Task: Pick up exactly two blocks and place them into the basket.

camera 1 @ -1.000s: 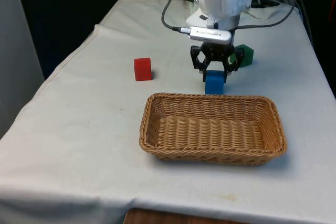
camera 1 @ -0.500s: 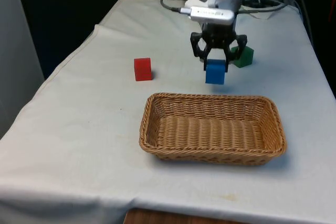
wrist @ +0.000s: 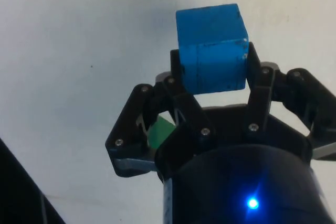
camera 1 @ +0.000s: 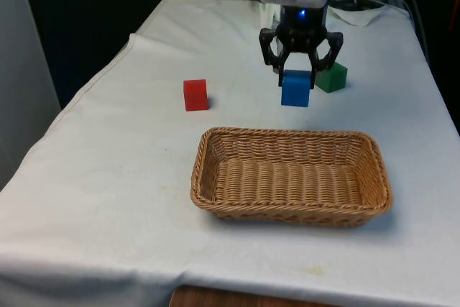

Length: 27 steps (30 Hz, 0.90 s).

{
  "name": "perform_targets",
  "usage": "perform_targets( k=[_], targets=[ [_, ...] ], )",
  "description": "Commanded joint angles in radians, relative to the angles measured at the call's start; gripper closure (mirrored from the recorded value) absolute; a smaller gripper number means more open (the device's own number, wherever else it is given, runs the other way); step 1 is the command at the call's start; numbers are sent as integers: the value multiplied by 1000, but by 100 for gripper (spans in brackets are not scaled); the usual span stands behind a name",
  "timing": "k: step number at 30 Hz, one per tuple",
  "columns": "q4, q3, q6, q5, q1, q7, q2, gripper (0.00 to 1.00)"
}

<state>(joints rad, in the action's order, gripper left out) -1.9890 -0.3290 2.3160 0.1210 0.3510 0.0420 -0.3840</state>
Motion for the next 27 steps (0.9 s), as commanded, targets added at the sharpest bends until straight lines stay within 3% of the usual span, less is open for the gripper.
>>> perform_targets(
  k=[1, 4, 9, 10, 14, 18, 19, 26, 27],
  targets=[
    [13, 0, -8, 0, 0, 0, -4, 100],
    [90, -1, -57, 3, -5, 0, -32, 100],
    [161, -1, -89, 10, -9, 2, -65, 100],
    [147, -4, -74, 3, -5, 0, -58, 100],
    [227, 0, -111, 20, -13, 3, -103, 100],
    [255, -4, -103, 18, -8, 0, -123, 100],
    [280, 1, -120, 29, -13, 1, -139, 100],
    [404, 5, -142, 44, -13, -8, -234, 100],
    [392, 0, -128, 37, -8, -8, -226, 100]
  ],
)
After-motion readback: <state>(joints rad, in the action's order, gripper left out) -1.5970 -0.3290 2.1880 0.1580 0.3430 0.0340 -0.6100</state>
